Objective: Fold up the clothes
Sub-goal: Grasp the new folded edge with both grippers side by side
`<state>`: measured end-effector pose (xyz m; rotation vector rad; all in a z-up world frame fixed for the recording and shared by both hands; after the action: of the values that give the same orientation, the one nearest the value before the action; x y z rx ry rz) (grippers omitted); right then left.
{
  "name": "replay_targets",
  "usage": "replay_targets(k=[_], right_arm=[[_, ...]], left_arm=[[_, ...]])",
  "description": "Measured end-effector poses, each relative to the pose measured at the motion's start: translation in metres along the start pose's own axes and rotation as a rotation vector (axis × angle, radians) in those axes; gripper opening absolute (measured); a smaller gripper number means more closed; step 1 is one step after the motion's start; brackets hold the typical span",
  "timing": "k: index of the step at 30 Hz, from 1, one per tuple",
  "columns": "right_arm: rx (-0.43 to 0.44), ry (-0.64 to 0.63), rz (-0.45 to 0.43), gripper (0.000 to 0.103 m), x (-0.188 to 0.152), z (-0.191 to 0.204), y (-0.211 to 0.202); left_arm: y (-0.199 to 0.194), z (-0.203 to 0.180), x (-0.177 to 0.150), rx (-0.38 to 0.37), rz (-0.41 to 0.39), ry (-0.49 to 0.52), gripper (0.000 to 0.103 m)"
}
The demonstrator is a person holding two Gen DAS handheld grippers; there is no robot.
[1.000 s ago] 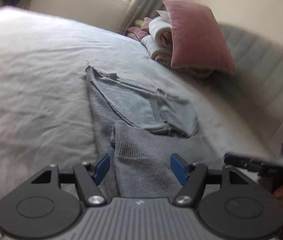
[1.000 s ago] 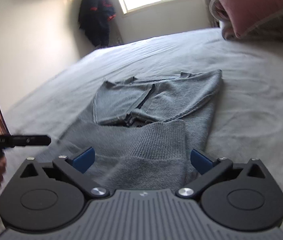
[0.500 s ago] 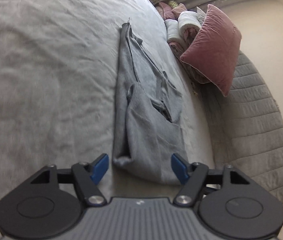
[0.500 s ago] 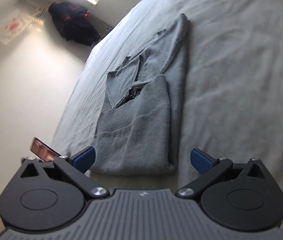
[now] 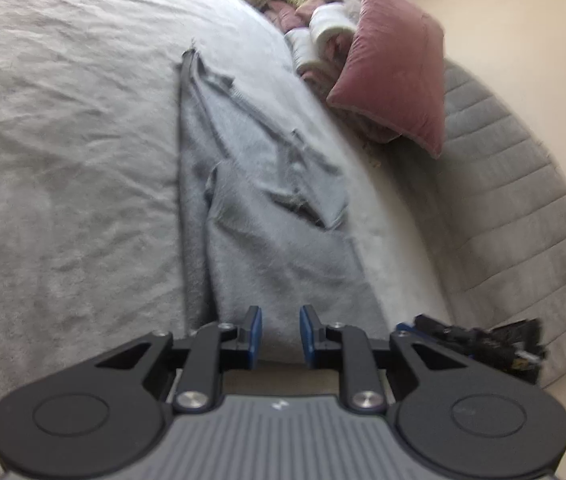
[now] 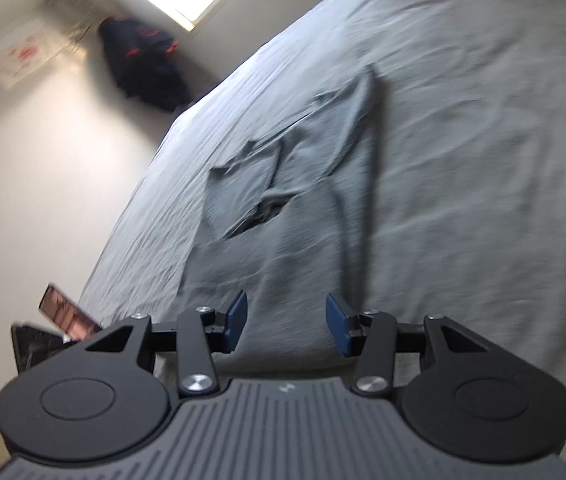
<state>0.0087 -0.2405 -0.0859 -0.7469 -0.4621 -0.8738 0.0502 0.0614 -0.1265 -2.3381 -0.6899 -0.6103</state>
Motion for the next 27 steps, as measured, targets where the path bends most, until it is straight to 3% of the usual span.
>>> replay_targets(k=[2, 3, 4, 6, 8, 10, 12, 13, 21, 27], right_arm=[[-0.016, -0.032, 0.051, 0.048, -0.010, 0.001, 0.010], [-0.044, -0.049, 0.087, 0.042, -0.017, -0.004, 0.016], [-0.070, -0.056, 0.118, 0.030, -0.022, -0.010, 0.020], [-0.084, -0.006, 0.129, 0.016, -0.021, -0.022, 0.023], [-0.063, 0.082, 0.125, 0.021, -0.016, -0.030, 0.022], [-0.037, 0.131, 0.117, 0.035, -0.009, -0.029, 0.017], [-0.023, 0.134, 0.102, 0.050, -0.002, -0.025, 0.011], [-0.022, 0.131, 0.094, 0.059, 0.001, -0.024, 0.008], [-0.039, 0.221, 0.136, 0.063, -0.007, -0.052, 0.001], [0.016, 0.281, 0.153, 0.063, -0.010, -0.054, 0.006]], left_arm=[[0.004, 0.008, -0.007, 0.051, 0.031, 0.023, 0.013], [0.004, 0.013, -0.010, 0.068, 0.037, 0.032, 0.005], [0.003, 0.017, -0.011, 0.071, 0.039, 0.026, 0.003], [0.000, 0.022, -0.011, 0.061, 0.040, -0.002, 0.003], [-0.006, 0.023, -0.007, 0.047, 0.030, -0.027, 0.005], [-0.014, 0.024, -0.001, 0.037, 0.010, -0.049, 0.014], [-0.023, 0.026, 0.005, 0.043, -0.022, -0.051, 0.044], [-0.028, 0.027, 0.008, 0.048, -0.038, -0.050, 0.046], [-0.012, 0.043, 0.001, 0.023, 0.014, -0.160, 0.049], [0.006, 0.045, -0.005, -0.033, 0.014, -0.224, 0.047]])
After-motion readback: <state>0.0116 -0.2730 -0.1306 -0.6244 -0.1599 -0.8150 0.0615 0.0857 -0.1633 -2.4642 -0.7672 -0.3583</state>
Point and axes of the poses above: each gripper's, at about its wrist camera, not at the fingertips, and y roughly the way its jaws point, z to its left, x to its top, the point moved 9 cm from there along y, roughly the way its jaws point, and after that the axes turned 14 degrees about -z, right-handed, at the moved point
